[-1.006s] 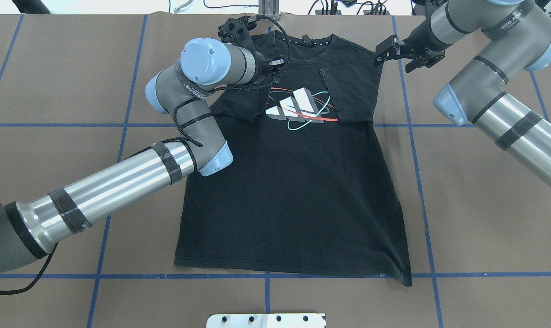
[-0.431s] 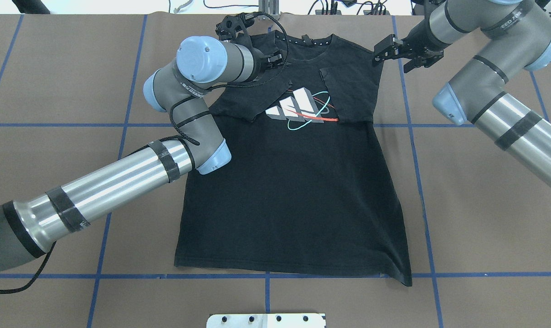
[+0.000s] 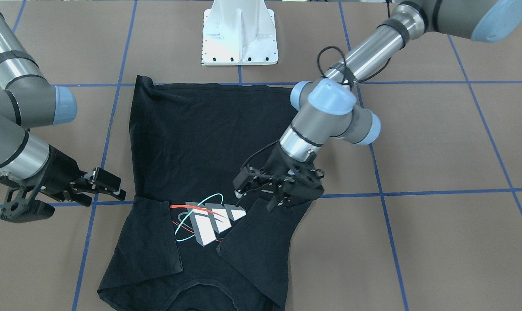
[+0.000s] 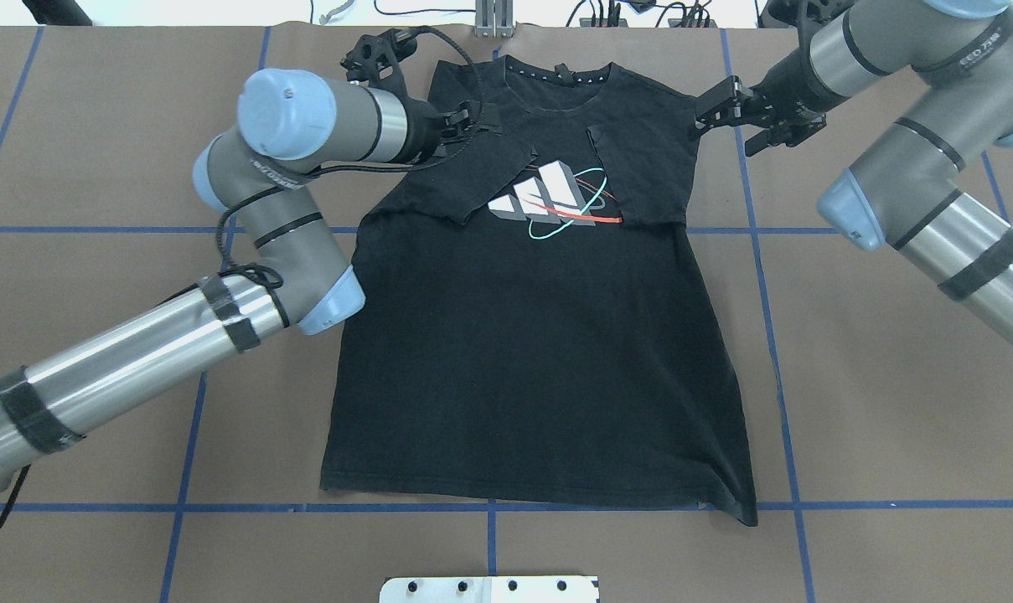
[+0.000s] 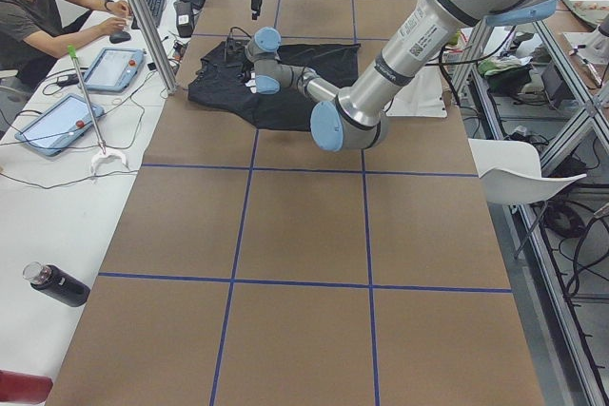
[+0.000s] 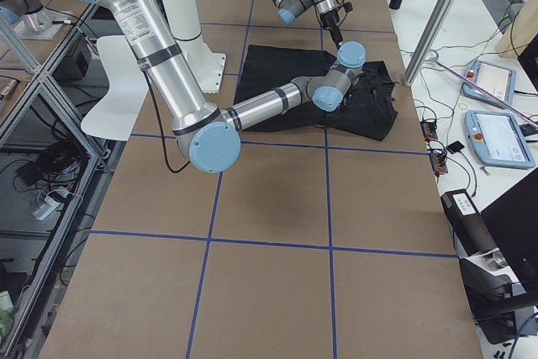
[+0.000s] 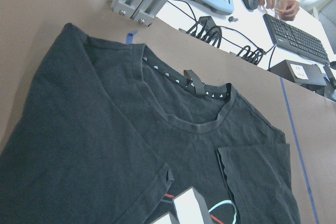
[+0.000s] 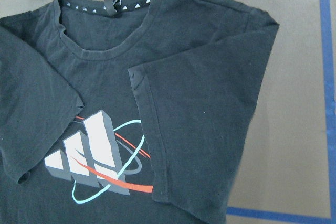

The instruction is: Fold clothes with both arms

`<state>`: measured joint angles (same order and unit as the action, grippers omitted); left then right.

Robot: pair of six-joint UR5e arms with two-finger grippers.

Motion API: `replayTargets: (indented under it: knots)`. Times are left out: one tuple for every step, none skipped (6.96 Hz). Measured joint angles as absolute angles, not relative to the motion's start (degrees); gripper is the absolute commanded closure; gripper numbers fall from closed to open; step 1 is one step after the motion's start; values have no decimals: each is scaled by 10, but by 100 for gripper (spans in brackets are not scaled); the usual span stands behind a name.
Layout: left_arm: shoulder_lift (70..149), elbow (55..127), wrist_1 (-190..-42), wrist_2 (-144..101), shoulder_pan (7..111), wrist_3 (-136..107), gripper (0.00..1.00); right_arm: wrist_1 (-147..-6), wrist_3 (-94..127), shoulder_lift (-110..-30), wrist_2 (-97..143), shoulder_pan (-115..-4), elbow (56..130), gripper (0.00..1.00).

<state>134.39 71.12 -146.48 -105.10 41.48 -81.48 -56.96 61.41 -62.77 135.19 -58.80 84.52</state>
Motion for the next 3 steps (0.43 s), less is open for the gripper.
replayTargets:
  knots:
    - [1294,789,-1429,-1087,421,-816,0,-570,646,-654,1359,-582,878,0]
    - [1250,870,-1373,-1112,424,-817,0,-569,681,-688,1364,-571,917,0]
    - [1201,945,-1332,-1125,425,-818,0,-568,708,-735,1365,-553,966,0]
